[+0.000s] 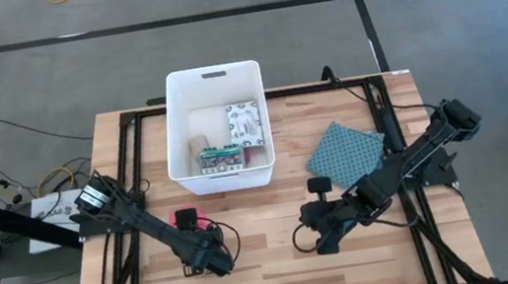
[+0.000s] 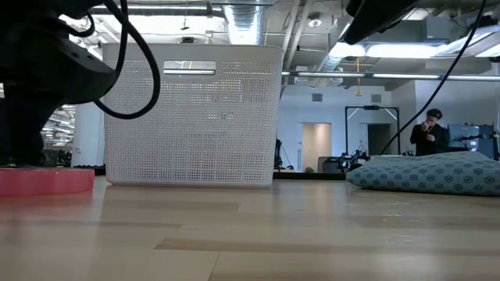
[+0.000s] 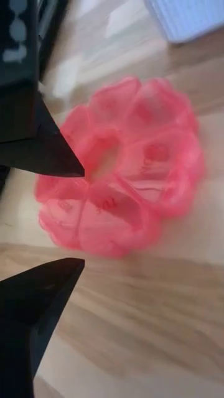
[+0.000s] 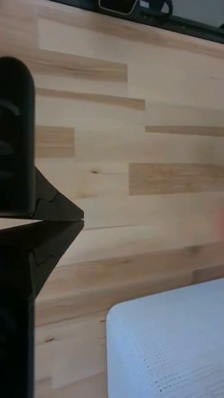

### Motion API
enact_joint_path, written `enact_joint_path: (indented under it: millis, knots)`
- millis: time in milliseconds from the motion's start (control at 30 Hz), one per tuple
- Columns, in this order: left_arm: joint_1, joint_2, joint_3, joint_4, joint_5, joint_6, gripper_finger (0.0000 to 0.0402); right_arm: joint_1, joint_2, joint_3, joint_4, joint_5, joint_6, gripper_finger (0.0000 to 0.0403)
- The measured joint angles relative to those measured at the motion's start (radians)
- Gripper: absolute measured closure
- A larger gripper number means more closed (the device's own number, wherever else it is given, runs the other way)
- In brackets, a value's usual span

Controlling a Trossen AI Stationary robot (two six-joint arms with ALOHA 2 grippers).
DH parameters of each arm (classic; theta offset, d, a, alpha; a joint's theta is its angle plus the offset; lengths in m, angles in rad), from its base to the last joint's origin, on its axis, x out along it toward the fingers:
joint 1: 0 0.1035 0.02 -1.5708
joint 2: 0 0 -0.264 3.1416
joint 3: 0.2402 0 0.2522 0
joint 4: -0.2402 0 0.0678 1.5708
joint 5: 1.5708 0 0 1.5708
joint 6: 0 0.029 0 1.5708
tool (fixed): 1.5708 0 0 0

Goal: Pick & place medical supplies in basket/bin
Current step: Put the pink pill organizer into the white bin

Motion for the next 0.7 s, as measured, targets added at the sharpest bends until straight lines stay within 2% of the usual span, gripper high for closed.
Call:
enact_joint_path:
  millis: [267, 367, 700]
  knots:
    - [-0.021, 0.0, -0.046, 0.068, -0.026, 0.0, 0.0184, 0.0, 0.0, 0.0, -0.015, -0.001, 0.0, 0.0403]
    - [-0.025, -0.003, -0.081, 0.111, -0.063, 0.001, 0.0184, 0.0, 0.0, 0.0, -0.025, 0.0, 0.001, 0.0403]
    - [-0.024, -0.008, -0.189, 0.166, -0.088, -0.055, 0.0183, 0.0, 0.001, 0.0, -0.025, 0.0, 0.001, 0.0403]
